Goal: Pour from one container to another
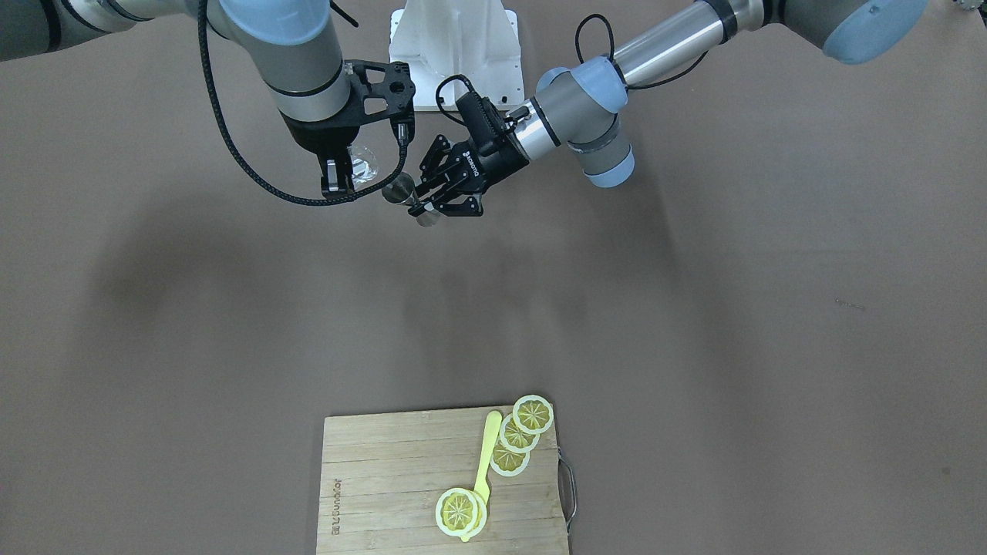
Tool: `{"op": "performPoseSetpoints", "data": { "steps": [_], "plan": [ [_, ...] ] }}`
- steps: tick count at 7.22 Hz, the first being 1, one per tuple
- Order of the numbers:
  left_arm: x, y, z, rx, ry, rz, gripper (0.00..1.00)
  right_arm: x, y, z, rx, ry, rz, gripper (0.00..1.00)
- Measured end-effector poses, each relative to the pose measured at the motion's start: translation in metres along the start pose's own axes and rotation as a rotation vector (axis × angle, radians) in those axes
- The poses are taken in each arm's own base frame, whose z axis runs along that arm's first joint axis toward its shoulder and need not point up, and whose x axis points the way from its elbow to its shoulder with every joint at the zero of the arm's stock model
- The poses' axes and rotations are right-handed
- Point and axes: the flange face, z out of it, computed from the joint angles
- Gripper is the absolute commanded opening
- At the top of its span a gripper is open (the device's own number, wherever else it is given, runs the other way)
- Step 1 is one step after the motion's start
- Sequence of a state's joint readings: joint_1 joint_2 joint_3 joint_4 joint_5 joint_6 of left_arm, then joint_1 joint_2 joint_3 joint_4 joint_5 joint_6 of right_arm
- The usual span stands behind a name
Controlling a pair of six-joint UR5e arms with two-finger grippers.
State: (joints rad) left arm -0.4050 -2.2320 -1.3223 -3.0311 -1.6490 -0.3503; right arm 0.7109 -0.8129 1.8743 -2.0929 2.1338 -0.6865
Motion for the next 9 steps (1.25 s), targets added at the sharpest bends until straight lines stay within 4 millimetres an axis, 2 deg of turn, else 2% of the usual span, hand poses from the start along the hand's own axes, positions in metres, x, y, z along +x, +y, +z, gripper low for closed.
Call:
{"op": "performPoseSetpoints", "data": {
  "steps": [6,9],
  "plan": [
    [0.0,0.0,0.0,0.0,-0.001,-0.001,0.0,0.013,-0.024,0.007,-0.024,-0.014,-0.002,0.0],
    [0.0,-0.001,0.0,0.001,-0.002,-0.002,0.0,0.014,-0.029,0.011,-0.035,-0.013,-0.012,0.0]
  ]
}}
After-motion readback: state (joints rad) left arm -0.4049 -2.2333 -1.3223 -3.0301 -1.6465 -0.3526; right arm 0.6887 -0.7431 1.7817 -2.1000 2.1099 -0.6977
